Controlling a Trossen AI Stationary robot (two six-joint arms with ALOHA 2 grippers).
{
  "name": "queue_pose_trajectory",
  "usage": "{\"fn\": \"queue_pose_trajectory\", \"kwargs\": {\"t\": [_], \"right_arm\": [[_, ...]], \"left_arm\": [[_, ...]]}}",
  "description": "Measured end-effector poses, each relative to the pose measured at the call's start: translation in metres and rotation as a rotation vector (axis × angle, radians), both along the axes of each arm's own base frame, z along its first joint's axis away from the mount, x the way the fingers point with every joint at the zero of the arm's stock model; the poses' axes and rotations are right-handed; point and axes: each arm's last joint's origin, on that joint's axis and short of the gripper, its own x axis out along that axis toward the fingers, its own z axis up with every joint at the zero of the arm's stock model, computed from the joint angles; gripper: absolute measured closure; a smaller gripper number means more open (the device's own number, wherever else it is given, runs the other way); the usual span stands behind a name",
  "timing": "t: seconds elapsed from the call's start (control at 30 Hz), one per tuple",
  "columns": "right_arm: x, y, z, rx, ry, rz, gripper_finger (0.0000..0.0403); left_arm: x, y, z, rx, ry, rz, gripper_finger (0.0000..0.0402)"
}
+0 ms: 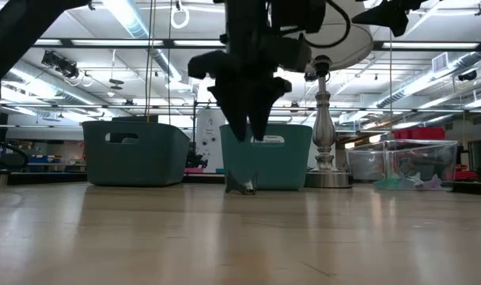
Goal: Pick and place Stapler, Stapler remover, tape
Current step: Put the black staple remover into the transparent bin
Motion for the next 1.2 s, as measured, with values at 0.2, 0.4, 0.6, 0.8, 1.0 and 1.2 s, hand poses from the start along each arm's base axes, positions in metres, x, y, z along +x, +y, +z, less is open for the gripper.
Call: {"fn": "queue_pose_trajectory", "kwargs": {"t": [0.2,0.4,0.6,0.8,1.0,1.2], "right_arm": [[0.0,0.0,0.0,0.0,0.001,0.0,0.0152],[0.0,0.0,0.0,0.0,0.002,0.0,0.0152],[0.0,0.0,0.0,-0.003,0.004,0.0,0.0152],[0.0,0.0,0.0,-0.003,0.004,0.0,0.0152],[0.0,0.0,0.0,-0.003,0.004,0.0,0.0152],[0.0,0.0,-0.001,-0.002,0.004,0.0,0.0152]], "left_arm": [[0.0,0.007,-0.011,0.007,0.056,0.015,0.0182],[0.002,0.02,-0.019,0.008,0.084,0.049,0.0197],[0.002,0.027,-0.023,0.008,0.101,0.05,0.0225],[0.002,0.026,-0.024,0.007,0.109,0.023,0.0238],[0.002,0.025,-0.024,0.007,0.109,0.023,0.0239],[0.002,0.034,-0.024,-0.038,0.108,0.052,0.0239]]}}
